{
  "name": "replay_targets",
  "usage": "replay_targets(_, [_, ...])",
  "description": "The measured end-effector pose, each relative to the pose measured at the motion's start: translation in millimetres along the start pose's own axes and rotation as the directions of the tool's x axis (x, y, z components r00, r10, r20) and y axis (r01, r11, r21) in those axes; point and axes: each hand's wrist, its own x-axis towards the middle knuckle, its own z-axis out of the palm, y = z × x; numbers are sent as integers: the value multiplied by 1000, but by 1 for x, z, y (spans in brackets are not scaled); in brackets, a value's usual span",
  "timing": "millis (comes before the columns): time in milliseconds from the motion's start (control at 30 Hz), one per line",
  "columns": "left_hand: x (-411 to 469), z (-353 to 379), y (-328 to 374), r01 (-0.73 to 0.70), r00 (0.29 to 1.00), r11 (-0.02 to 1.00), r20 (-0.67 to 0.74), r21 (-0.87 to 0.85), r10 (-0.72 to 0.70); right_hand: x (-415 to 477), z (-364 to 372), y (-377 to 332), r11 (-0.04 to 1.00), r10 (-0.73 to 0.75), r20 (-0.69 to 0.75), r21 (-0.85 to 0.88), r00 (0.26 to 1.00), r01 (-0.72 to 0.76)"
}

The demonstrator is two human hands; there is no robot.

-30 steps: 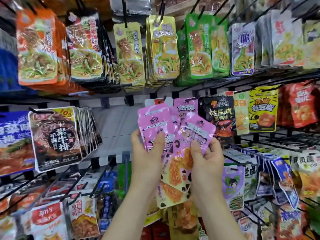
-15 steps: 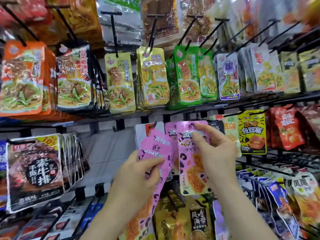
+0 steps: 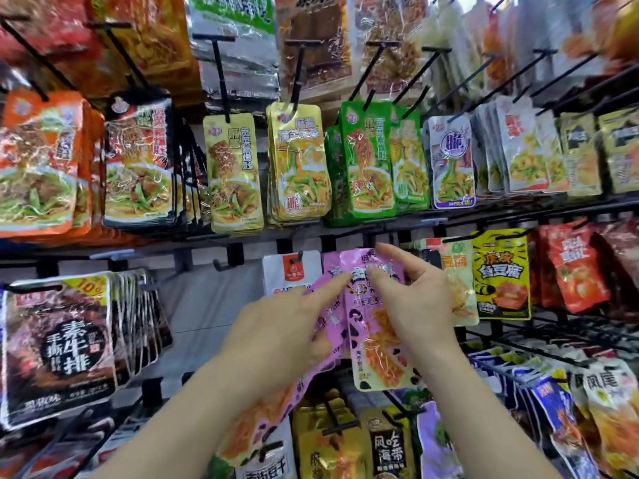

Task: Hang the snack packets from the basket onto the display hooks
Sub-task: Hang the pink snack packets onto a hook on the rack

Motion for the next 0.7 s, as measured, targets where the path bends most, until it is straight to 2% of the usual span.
replay_targets(233, [19, -11, 1, -8, 999, 998, 43, 69, 5, 4, 0, 4, 990, -12, 54, -137, 998, 19])
replay_targets(300, [21, -9, 0, 0, 999, 998, 40, 60, -3, 5, 0, 4, 967, -54, 58, -247, 997, 67])
replay_targets(433, [0, -6, -20, 93, 994, 990, -40, -105, -98, 8, 0, 8, 803, -134, 117, -569, 984, 177])
replay_targets(567, [-25, 5, -29, 84, 974, 949, -178, -303, -143, 6, 4, 23, 630, -283, 107, -728, 953, 269])
replay_targets(633, [-28, 13, -30, 73, 965, 934, -211, -351, -154, 5, 10, 30, 612, -328, 92, -737, 940, 286])
replay_targets(700, [-29, 18, -29, 62, 957, 916, -236, -397, -167, 4, 18, 33, 652, -344, 64, -702, 937, 287])
